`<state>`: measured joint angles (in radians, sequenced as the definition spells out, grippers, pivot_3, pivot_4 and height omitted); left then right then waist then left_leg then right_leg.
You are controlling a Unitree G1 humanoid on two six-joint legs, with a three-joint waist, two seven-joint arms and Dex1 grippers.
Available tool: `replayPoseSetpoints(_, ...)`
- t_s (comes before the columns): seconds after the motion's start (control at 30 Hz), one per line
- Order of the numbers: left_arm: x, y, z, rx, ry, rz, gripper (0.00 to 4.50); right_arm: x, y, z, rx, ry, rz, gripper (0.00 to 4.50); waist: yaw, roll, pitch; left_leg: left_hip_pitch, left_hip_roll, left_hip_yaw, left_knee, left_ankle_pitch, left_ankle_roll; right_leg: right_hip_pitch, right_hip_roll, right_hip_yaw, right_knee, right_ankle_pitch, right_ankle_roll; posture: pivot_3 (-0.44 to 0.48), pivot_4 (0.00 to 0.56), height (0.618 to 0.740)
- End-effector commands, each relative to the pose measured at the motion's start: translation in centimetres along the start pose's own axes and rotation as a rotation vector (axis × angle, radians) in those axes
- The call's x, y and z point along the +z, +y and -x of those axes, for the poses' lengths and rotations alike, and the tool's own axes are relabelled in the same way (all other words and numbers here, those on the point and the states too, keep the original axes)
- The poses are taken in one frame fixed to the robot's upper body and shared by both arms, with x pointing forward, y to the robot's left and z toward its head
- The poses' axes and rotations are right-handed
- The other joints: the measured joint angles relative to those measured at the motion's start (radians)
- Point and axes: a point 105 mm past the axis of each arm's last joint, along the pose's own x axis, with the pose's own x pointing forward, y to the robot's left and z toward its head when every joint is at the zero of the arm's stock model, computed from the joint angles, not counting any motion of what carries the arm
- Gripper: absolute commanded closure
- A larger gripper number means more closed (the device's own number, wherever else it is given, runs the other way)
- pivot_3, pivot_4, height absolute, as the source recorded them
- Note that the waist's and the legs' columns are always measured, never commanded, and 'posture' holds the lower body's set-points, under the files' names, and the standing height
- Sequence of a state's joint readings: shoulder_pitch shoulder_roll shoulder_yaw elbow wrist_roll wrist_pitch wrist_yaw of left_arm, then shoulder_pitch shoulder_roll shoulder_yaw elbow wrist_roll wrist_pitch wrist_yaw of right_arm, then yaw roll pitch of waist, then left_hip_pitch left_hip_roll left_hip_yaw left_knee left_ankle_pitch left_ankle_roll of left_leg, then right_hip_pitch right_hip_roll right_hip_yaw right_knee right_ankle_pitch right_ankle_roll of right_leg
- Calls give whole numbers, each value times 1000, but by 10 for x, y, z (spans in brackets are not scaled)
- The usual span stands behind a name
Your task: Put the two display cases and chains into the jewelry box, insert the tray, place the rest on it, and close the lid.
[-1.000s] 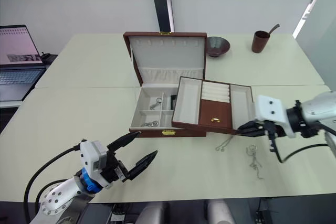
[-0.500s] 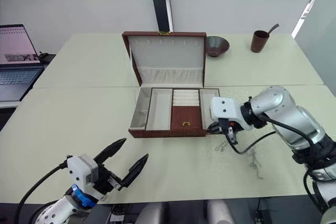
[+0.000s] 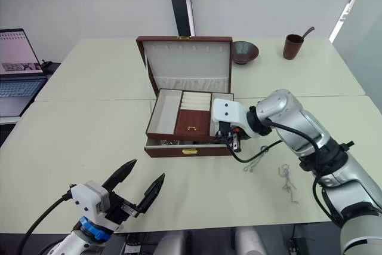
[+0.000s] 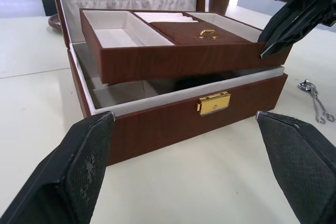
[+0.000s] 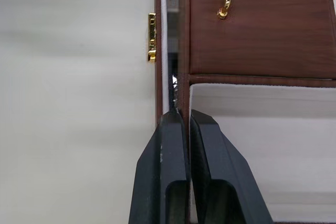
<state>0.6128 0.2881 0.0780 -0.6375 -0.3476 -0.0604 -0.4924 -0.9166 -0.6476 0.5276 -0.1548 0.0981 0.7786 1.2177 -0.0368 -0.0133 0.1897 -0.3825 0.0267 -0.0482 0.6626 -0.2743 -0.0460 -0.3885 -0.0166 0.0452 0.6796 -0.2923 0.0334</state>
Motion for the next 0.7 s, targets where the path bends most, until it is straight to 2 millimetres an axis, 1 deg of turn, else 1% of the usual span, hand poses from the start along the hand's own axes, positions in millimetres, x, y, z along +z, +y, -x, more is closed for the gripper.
replayPoseSetpoints(0.03,11,-1,3,23,-45,-4,0,11,-4,2,-23,1,38,4479,1,0,0,0,0,0,0,0,0,0,0,0,0,0,0,0,150,740)
replayPoseSetpoints(0.23,10,0,3,40,-50,4,0,10,-1,-2,1,21,61,4479,1,0,0,-1,0,0,0,0,0,0,-1,0,0,0,0,0,150,740)
replayPoseSetpoints(0.53,10,-1,2,44,-52,4,0,6,-2,-5,-2,39,63,4479,1,0,0,-1,0,0,0,0,0,0,0,0,0,0,0,0,150,740)
replayPoseSetpoints(0.7,10,-2,1,41,-53,4,0,7,-3,-5,2,30,62,4479,1,0,0,-1,0,0,0,0,0,0,0,0,0,0,0,0,150,740)
